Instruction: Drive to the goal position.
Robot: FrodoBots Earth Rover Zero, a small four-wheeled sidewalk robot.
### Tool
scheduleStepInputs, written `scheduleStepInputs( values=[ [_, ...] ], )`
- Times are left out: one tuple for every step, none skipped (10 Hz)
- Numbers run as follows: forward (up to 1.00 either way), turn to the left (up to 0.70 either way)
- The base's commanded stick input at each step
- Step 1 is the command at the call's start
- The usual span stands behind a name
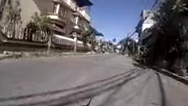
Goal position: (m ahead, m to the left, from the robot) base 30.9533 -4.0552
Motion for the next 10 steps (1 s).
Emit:
scheduleStepInputs(
  values=[
    [0.70,-0.03],
    [0.70,-0.13],
    [0.70,-0.35],
    [0.70,-0.35],
    [0.70,-0.35],
    [0.70,-0.35],
    [0.70,-0.35],
    [0.70,-0.35],
    [0.70,-0.35],
    [0.70,-0.35]
  ],
)
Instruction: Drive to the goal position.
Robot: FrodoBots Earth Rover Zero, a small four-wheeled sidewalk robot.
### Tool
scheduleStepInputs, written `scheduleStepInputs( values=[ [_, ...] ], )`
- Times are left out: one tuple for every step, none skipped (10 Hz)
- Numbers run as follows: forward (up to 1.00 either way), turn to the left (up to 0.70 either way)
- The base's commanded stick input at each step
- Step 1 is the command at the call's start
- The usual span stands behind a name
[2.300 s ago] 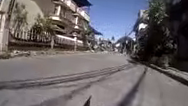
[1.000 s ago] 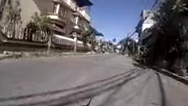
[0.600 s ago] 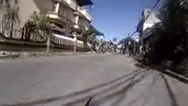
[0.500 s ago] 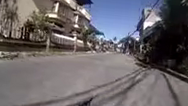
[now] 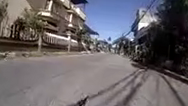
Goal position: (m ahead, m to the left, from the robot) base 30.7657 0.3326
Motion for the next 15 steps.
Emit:
scheduleStepInputs(
  values=[
    [0.70,-0.35],
    [0.70,-0.35],
    [0.70,-0.21],
    [0.70,-0.04],
    [0.70,-0.03],
    [0.70,-0.03],
    [0.70,-0.03],
    [0.70,-0.03],
    [0.70,-0.03],
    [0.70,-0.03],
    [0.70,-0.03],
    [0.70,-0.03],
    [0.70,-0.03],
    [0.70,-0.03],
    [0.70,-0.03]
  ],
)
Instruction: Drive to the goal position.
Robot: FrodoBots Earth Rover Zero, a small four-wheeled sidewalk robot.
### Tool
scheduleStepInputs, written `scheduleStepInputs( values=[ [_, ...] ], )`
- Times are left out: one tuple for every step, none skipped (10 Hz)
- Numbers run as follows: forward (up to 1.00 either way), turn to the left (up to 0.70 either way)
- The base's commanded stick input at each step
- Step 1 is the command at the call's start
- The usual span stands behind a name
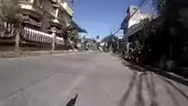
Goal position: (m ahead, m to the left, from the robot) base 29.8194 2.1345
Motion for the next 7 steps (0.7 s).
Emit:
scheduleStepInputs(
  values=[
    [0.70,-0.03],
    [0.70,-0.03],
    [0.70,-0.03],
    [0.70,-0.03],
    [0.70,-0.03],
    [0.70,-0.03],
    [0.70,-0.03]
  ],
)
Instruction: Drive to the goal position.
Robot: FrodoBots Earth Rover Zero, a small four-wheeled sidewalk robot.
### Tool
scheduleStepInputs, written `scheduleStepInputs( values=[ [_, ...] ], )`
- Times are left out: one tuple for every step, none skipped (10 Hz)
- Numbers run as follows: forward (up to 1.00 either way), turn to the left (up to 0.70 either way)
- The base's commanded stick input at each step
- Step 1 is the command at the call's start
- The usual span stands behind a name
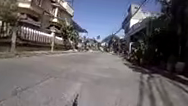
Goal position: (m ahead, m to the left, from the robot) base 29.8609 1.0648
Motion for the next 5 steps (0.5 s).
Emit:
scheduleStepInputs(
  values=[
    [0.70,-0.03],
    [0.70,-0.03],
    [0.70,-0.03],
    [0.70,-0.03],
    [0.70,-0.03]
  ],
)
